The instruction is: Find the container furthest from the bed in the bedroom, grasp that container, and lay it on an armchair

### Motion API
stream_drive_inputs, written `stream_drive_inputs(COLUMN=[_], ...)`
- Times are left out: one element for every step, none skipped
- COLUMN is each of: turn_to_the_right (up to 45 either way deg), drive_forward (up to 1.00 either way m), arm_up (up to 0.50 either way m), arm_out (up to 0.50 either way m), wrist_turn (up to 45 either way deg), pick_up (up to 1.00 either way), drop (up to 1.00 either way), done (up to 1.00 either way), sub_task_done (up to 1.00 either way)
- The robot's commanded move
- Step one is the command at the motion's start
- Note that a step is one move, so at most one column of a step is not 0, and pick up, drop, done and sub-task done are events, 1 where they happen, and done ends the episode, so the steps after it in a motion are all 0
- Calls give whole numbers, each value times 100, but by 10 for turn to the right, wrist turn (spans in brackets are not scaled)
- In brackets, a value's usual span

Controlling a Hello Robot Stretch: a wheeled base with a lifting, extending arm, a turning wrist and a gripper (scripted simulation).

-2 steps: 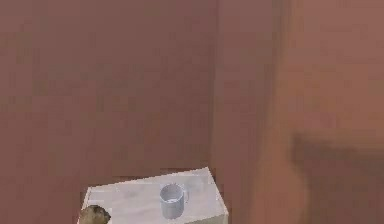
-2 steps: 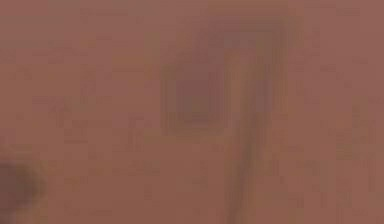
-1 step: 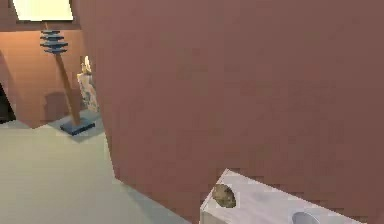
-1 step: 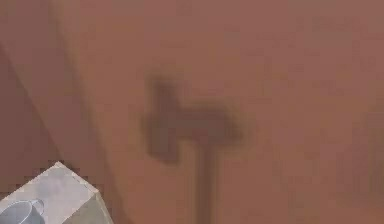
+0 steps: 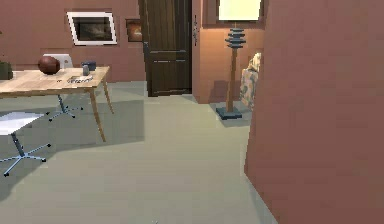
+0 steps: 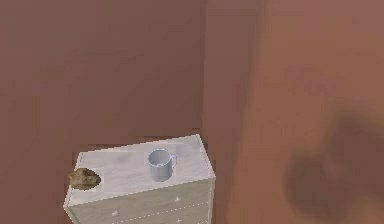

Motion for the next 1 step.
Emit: stream_drive_inputs(turn_to_the_right=[0], drive_forward=[0], arm_up=[50], arm_out=[0], wrist_turn=[0], pick_up=[0], drop=[0], done=[0], sub_task_done=[0])
